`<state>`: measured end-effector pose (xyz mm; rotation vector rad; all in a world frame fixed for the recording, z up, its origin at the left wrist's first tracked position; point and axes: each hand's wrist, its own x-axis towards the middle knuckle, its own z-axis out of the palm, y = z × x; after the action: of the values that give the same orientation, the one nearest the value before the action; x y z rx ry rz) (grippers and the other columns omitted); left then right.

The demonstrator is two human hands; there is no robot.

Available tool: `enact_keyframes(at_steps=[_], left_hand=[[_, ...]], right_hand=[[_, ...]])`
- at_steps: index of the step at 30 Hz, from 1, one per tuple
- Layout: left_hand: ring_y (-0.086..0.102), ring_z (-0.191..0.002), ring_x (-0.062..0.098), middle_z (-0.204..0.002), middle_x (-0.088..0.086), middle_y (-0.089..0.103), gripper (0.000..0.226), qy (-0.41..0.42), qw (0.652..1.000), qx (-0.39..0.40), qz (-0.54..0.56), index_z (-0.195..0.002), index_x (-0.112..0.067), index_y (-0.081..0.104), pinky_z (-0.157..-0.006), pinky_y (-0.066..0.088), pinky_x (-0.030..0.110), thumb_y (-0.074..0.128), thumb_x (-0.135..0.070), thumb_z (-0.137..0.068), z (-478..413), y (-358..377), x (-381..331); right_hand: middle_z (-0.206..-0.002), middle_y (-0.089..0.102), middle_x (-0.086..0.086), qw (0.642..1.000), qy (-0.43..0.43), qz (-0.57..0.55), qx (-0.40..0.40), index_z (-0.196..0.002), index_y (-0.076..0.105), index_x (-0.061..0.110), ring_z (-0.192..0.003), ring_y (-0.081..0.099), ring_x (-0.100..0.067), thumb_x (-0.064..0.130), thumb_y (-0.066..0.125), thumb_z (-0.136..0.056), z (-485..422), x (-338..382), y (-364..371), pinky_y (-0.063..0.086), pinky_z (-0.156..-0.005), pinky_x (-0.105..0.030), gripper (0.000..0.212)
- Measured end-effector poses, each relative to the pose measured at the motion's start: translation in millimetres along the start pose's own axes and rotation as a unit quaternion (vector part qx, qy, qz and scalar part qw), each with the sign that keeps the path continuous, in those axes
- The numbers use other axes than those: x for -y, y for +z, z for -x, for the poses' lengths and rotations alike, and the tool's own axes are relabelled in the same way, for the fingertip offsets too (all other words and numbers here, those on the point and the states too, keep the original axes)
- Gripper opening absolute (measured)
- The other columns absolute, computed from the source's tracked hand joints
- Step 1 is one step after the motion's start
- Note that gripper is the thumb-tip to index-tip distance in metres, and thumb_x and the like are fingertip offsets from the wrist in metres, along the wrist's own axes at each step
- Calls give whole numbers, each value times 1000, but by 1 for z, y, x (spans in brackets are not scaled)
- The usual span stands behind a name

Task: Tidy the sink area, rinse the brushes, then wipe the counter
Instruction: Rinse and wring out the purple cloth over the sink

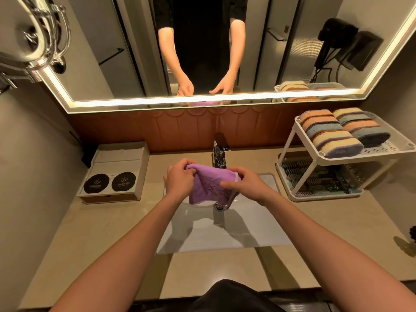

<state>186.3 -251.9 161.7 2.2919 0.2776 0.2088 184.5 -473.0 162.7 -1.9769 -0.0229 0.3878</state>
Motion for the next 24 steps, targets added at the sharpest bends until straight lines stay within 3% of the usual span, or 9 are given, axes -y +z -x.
enact_keyframes(at_steps=[4, 7, 9, 11, 13, 16, 18, 22, 24], left_hand=[[61, -97, 19, -99, -12, 71, 14, 1, 1000, -1, -8, -95, -36, 69, -92, 46, 40, 57, -28, -97, 2, -1, -2], [63, -106, 22, -113, -5, 67, 18, -35, 996, -5, 80, -111, -31, 66, -88, 52, 37, 58, -22, -98, 3, 2, 0], [55, -122, 25, -136, 5, 48, 42, -94, 987, 39, 125, -136, -20, 50, -101, 48, 39, 62, -24, -96, 7, 7, -1], [47, -126, 24, -143, 5, 26, 75, -168, 967, 104, 161, -144, -15, 29, -108, 46, 41, 71, -38, -86, 13, 13, -4], [52, -117, 24, -139, 5, 29, 81, -243, 935, 159, 202, -139, -15, 30, -97, 55, 41, 72, -52, -81, 18, 15, -9], [59, -78, 22, -104, 9, 56, 55, -318, 844, 302, 308, -113, -15, 55, -69, 54, 34, 57, -65, -90, 28, 6, -29], [64, -68, 23, -83, 8, 66, 51, -300, 796, 355, 387, -99, -16, 65, -65, 54, 33, 55, -66, -91, 27, 7, -35], [69, -72, 28, -76, 14, 70, 35, -256, 779, 361, 444, -76, -8, 69, -70, 56, 36, 53, -30, -99, 25, 13, -40], [63, -75, 32, -71, 15, 65, 39, -249, 781, 356, 449, -58, -9, 65, -70, 58, 38, 47, -10, -92, 24, 8, -35]], right_hand=[[-96, 70, 3, 987, -29, 141, -68, -102, 72, 26, -92, 66, -18, 36, 72, -88, -2, -1, 8, 57, -86, -47, 17], [-121, 55, 2, 955, -58, 277, -84, -109, 73, 31, -119, 45, -20, 52, 66, -89, -2, 0, 10, 43, -102, -42, 30], [-126, 59, 4, 946, -111, 289, -92, -103, 75, 28, -120, 47, -18, 51, 67, -88, -2, 0, 14, 41, -101, -41, 29], [-99, 71, 7, 964, -122, 213, -97, -89, 73, 25, -93, 61, -14, 46, 68, -87, 2, 3, 22, 49, -80, -39, 22], [-77, 66, 4, 978, -102, 142, -115, -83, 66, 21, -73, 60, -17, 42, 67, -88, 5, 4, 30, 48, -66, -40, 22], [-83, 67, 2, 988, -91, 47, -112, -89, 65, 20, -76, 63, -15, 36, 67, -91, 12, 9, 39, 51, -67, -34, 16], [-92, 72, 3, 994, -98, -12, -52, -99, 71, 22, -84, 68, -10, 33, 69, -91, 16, 14, 44, 56, -76, -31, 13], [-88, 72, -8, 977, -35, -203, 46, -94, 69, 2, -80, 67, -16, 27, 61, -98, 25, 26, 49, 54, -77, -31, 26], [-90, 70, -14, 958, 13, -280, 68, -93, 72, 3, -83, 64, -23, 31, 60, -94, 25, 30, 49, 50, -81, -36, 30]])
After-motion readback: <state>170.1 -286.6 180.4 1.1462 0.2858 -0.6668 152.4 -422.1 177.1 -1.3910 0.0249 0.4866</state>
